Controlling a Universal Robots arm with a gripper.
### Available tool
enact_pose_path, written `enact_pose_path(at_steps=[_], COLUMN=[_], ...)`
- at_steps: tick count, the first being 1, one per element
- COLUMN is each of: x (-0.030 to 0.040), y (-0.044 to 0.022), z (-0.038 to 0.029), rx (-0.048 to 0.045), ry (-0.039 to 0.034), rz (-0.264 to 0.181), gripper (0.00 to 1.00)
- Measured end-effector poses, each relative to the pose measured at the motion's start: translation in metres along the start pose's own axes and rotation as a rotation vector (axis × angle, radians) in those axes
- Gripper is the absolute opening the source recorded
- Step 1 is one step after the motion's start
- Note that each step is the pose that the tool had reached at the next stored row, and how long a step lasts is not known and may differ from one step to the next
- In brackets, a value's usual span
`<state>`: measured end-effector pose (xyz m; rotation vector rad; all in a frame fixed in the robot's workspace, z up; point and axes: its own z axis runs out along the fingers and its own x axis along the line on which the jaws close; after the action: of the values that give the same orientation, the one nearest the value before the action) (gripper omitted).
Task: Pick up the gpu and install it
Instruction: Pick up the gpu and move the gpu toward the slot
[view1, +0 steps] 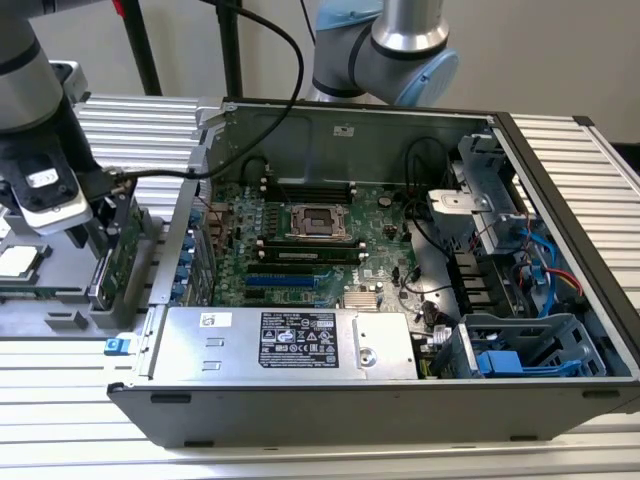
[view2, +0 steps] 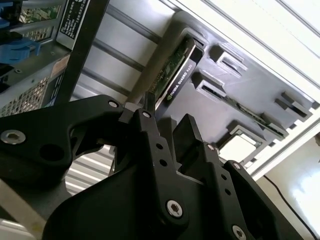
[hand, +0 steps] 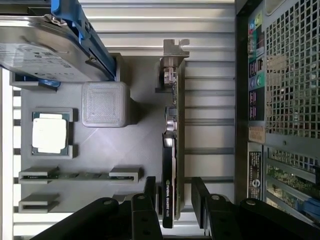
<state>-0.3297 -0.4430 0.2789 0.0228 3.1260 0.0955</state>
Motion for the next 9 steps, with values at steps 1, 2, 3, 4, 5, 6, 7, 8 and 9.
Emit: enact_pose_path(at_steps=[1, 2, 3, 4, 5, 6, 7, 8, 9], x=[0.0000, 0.0000, 0.0000, 0.0001, 0.0001, 0.0001, 0.0001, 0.0001, 0.0001], y=[0.0001, 0.0001, 0.0002, 0.0003, 0.0003, 0.0004, 0.0007, 0.0010, 0.0015], z=[0.0006, 0.0011, 0.0016, 0.0022, 0.0029, 0.0035, 0.0041, 0.0047, 0.0054], rx=[0.0000, -0.0001, 0.0000, 0.0000, -0.0001, -0.0001, 0.0000, 0.0000, 0.0000], ry=[-0.0001, -0.0001, 0.0000, -0.0001, -0.0001, -0.0001, 0.0000, 0.0000, -0.0001], rz=[0.000, 0.000, 0.000, 0.000, 0.000, 0.000, 0.000, 0.000, 0.000], gripper=[1.00, 1.00, 1.00, 1.00, 1.00, 1.00, 1.00, 1.00, 1.00])
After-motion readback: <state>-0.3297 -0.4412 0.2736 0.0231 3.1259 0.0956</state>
